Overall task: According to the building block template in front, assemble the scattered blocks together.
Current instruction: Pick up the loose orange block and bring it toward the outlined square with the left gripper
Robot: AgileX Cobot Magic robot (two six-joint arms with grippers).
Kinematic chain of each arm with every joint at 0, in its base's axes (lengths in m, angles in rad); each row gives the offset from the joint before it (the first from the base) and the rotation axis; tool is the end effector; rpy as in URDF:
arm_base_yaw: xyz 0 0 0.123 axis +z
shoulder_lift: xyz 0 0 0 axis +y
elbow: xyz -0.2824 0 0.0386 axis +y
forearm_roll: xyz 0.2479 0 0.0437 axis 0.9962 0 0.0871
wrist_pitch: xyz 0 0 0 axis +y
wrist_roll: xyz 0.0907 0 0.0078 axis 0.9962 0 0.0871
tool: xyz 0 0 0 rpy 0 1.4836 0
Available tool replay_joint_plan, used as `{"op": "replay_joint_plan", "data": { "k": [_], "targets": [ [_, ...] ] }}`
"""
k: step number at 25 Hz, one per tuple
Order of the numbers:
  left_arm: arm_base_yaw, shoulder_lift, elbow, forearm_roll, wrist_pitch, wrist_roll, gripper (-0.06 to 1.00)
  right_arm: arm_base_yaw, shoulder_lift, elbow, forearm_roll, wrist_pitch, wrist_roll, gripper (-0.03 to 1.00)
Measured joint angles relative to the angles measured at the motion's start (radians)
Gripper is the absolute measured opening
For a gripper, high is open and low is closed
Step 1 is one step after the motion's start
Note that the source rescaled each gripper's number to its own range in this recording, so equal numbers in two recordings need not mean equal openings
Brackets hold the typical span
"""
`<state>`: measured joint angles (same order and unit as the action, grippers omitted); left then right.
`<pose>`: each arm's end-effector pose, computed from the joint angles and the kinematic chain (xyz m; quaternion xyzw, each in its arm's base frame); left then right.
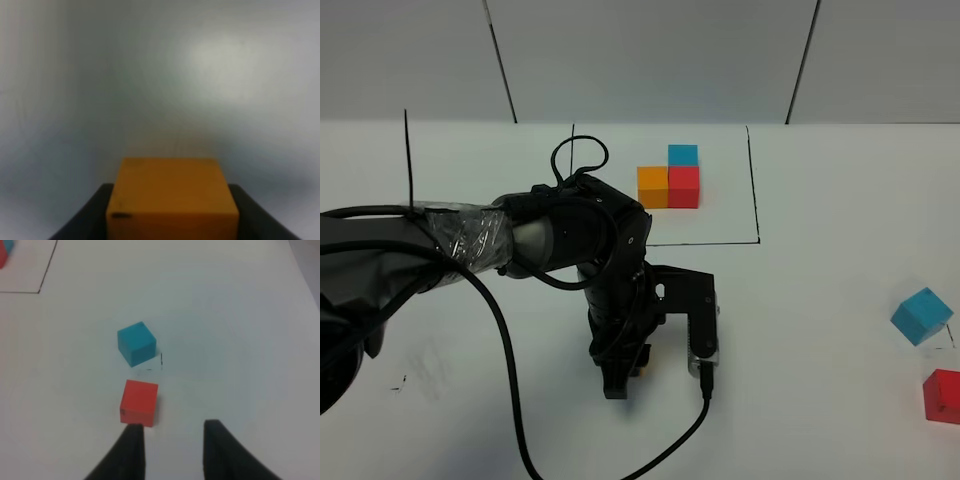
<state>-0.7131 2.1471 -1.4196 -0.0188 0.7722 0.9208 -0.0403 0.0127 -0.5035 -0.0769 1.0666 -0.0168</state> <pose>0.3129 -0.2722 0.1166 0.7225 0.6868 0.0012 0.0794 -0.0039 -0.0060 0.2779 0.0115 0.8564 -0.0531 0.5134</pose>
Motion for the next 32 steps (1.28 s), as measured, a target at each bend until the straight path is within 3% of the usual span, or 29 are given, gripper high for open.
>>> {"op": "replay_joint_plan", "data": {
  "k": [12,13,15,19,22,24,27,32],
  "targets": [
    [0.000,0.001,-0.001,0.000,0.001,0.003,0.04,0.000,0.000,0.000,0.000,0.000,0.000,0.09],
    [0.000,0.001,-0.002,0.000,0.001,0.004,0.07,0.000,0.000,0.000,0.000,0.000,0.000,0.09],
    [0.000,0.007,-0.002,0.000,-0.001,0.005,0.22,0.000,0.000,0.000,0.000,0.000,0.000,0.09],
    [0.000,-0.003,-0.002,0.002,-0.005,0.011,0.68,0.000,0.000,0.000,0.000,0.000,0.000,0.09],
    [-0.001,-0.041,-0.002,0.010,-0.008,0.011,0.92,0.000,0.000,0.000,0.000,0.000,0.000,0.09],
    [-0.001,-0.082,-0.002,0.028,-0.006,0.010,0.99,0.000,0.000,0.000,0.000,0.000,0.000,0.09],
    [-0.001,-0.162,-0.002,0.103,-0.004,-0.019,1.00,0.000,0.000,0.000,0.000,0.000,0.000,0.09],
    [-0.001,-0.346,-0.002,0.354,-0.002,-0.162,0.97,0.000,0.000,0.000,0.000,0.000,0.000,0.09]
  ]
}}
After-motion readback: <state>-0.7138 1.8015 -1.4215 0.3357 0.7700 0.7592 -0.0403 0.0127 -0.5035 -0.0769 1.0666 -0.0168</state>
